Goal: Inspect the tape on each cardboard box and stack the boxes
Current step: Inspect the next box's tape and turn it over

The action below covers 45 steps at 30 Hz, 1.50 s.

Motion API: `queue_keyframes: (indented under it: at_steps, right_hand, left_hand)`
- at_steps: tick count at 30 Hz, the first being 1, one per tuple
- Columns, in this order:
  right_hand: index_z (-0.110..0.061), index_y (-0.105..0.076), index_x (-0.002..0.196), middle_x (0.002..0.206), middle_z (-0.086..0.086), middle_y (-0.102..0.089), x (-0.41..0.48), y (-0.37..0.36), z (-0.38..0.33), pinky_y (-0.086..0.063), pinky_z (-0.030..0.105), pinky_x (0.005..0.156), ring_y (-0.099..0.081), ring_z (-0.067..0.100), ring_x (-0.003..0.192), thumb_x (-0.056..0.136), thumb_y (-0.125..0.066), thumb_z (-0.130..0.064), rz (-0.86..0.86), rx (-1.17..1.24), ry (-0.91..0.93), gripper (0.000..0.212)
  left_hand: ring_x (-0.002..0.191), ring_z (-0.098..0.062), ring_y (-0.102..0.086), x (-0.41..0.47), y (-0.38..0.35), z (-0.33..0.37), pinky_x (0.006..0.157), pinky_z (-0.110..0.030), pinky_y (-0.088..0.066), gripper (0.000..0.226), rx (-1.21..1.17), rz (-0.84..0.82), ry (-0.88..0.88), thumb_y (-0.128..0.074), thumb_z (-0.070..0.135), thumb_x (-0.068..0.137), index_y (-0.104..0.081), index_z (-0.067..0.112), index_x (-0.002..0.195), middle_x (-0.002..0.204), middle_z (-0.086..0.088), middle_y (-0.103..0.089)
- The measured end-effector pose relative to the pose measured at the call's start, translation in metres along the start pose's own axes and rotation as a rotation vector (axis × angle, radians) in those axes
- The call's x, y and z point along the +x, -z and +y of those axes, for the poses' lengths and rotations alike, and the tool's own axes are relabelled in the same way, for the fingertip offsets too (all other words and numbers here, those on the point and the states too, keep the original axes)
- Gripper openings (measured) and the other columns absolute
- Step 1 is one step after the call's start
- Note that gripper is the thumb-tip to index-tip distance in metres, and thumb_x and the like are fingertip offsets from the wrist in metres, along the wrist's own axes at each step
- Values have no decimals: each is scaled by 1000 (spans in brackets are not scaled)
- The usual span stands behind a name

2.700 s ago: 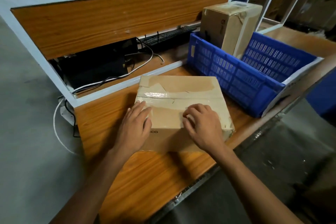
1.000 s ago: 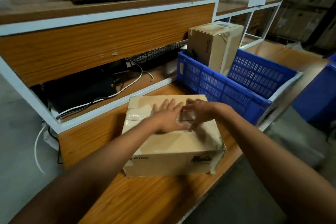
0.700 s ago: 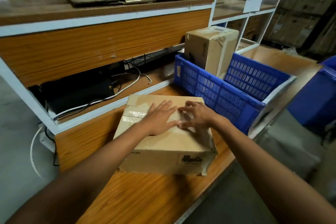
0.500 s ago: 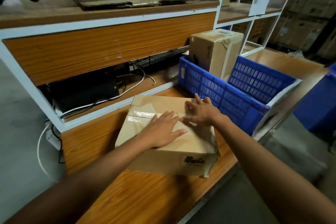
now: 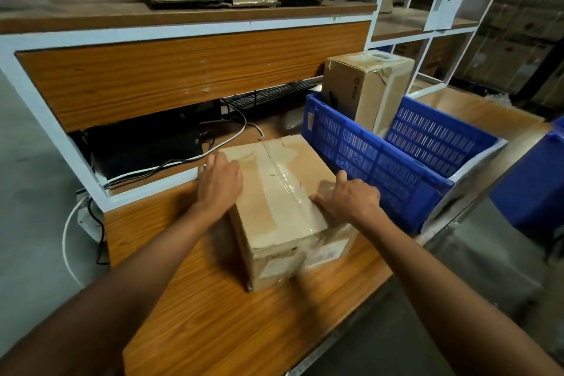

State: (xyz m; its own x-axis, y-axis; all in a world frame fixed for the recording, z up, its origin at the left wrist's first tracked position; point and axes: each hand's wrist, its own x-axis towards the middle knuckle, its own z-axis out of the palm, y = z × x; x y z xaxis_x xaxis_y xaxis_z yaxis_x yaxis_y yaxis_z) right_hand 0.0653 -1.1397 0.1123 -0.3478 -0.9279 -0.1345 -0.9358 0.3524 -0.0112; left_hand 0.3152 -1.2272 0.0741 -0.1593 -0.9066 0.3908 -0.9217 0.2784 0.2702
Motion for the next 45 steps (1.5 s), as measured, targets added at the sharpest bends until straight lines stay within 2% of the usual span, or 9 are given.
queue_keyframes:
  at_steps: [4,8,12,15,18,23,31,38,45]
  right_hand:
    - [-14,-54,111,92,-1,-59,-17,9,4,-47,35,71,-59,18,80,85,-43,-83,-74,-71,41,74]
    - [-20,-57,81,82,-4,-63,-25,16,12,-49,29,68,-61,11,75,87,-52,-75,-73,-87,152,56]
    - [-30,-61,121,138,4,-51,-27,22,9,-47,39,94,-48,24,125,83,-70,-60,-107,3,409,50]
    - [-34,-15,160,169,0,-1,-19,18,8,-16,56,121,1,33,155,83,-70,-60,-316,31,471,98]
    - [-35,-4,161,169,1,8,-13,8,11,-8,57,122,9,31,154,84,-64,-66,-380,12,463,101]
    - [-45,-30,152,154,1,-30,-17,19,4,-36,57,111,-27,29,139,74,-77,-63,-301,-56,446,93]
    - [-37,-30,152,149,8,-33,-12,36,-28,-43,50,105,-35,33,135,66,-87,-56,-372,-265,421,104]
    - [-31,-15,160,168,1,-6,3,34,-34,-23,59,120,-8,32,153,69,-83,-61,-429,-221,478,118]
    - [-23,-57,136,138,3,-53,-2,59,-41,-47,34,96,-51,20,116,76,-82,-52,-430,-228,497,71]
  left_hand:
    - [90,-21,-54,-2,1,7,68,-32,-43,15,-203,-30,234,-50,18,100,-63,12,104,105,-9,-62]
    - [131,-26,-40,-17,12,9,101,-39,-41,35,-151,-213,17,-58,33,98,-60,18,130,144,-7,-43]
    - [153,-24,-3,-19,42,21,122,-39,-10,76,-131,-736,-198,-61,54,92,-30,28,156,167,-1,-9]
    - [151,-20,21,-20,42,18,124,-46,1,99,-119,-877,-169,-66,60,85,-6,34,159,166,1,17]
    - [148,-16,28,-26,34,12,124,-45,6,106,-196,-878,-175,-72,56,81,-4,34,159,164,4,23]
    - [150,-12,21,-16,38,4,124,-46,4,114,-101,-916,-254,-78,56,75,-5,35,159,166,11,16]
    - [150,-22,25,-4,44,33,125,-47,3,124,175,-1037,-283,-78,55,76,10,30,158,163,3,26]
    - [151,-20,22,2,41,29,124,-51,3,129,182,-976,-284,-77,63,72,12,26,158,164,0,25]
    - [144,-27,-22,5,41,41,118,-46,-27,120,210,-758,-367,-79,68,65,-19,19,157,160,-6,-22]
